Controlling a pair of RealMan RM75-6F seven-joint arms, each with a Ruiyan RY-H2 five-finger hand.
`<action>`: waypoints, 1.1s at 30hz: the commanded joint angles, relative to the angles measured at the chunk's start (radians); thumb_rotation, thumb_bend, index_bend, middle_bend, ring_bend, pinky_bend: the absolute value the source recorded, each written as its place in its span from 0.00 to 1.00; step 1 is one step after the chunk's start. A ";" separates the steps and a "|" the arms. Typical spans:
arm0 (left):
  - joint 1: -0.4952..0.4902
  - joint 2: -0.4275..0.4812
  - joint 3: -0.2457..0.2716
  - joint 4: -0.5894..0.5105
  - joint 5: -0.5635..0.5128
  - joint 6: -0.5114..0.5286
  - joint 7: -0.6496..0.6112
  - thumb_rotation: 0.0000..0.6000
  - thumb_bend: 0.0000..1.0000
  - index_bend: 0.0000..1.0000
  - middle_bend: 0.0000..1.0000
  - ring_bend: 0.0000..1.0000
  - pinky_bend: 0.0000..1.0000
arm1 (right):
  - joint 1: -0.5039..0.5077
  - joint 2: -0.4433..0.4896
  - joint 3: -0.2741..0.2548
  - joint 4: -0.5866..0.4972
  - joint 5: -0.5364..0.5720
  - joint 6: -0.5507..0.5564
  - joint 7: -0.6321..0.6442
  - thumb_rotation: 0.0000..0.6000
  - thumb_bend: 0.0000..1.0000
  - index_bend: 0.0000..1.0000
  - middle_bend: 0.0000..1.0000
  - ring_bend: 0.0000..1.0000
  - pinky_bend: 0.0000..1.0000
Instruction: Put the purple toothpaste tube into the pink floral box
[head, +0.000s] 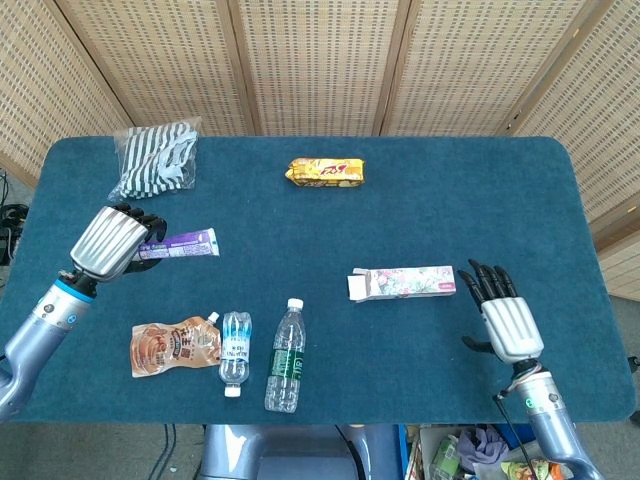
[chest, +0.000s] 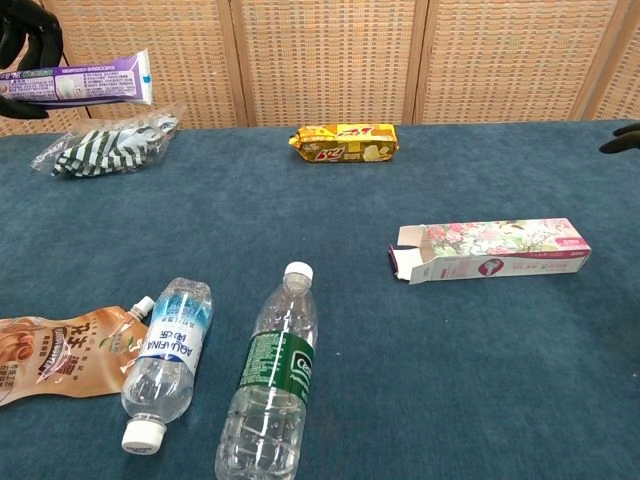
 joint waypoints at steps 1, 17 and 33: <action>-0.004 0.000 0.000 0.012 -0.002 -0.013 0.003 1.00 0.28 0.80 0.69 0.61 0.59 | 0.056 -0.018 0.028 -0.015 0.064 -0.079 -0.047 1.00 0.11 0.09 0.00 0.00 0.00; -0.008 -0.040 0.011 0.090 -0.003 -0.047 0.002 1.00 0.28 0.80 0.69 0.61 0.59 | 0.194 -0.159 0.085 0.130 0.264 -0.250 -0.113 1.00 0.11 0.11 0.00 0.00 0.00; -0.006 -0.083 0.025 0.141 0.005 -0.059 -0.003 1.00 0.28 0.80 0.69 0.61 0.59 | 0.299 -0.264 0.119 0.293 0.361 -0.343 -0.118 1.00 0.11 0.13 0.00 0.00 0.00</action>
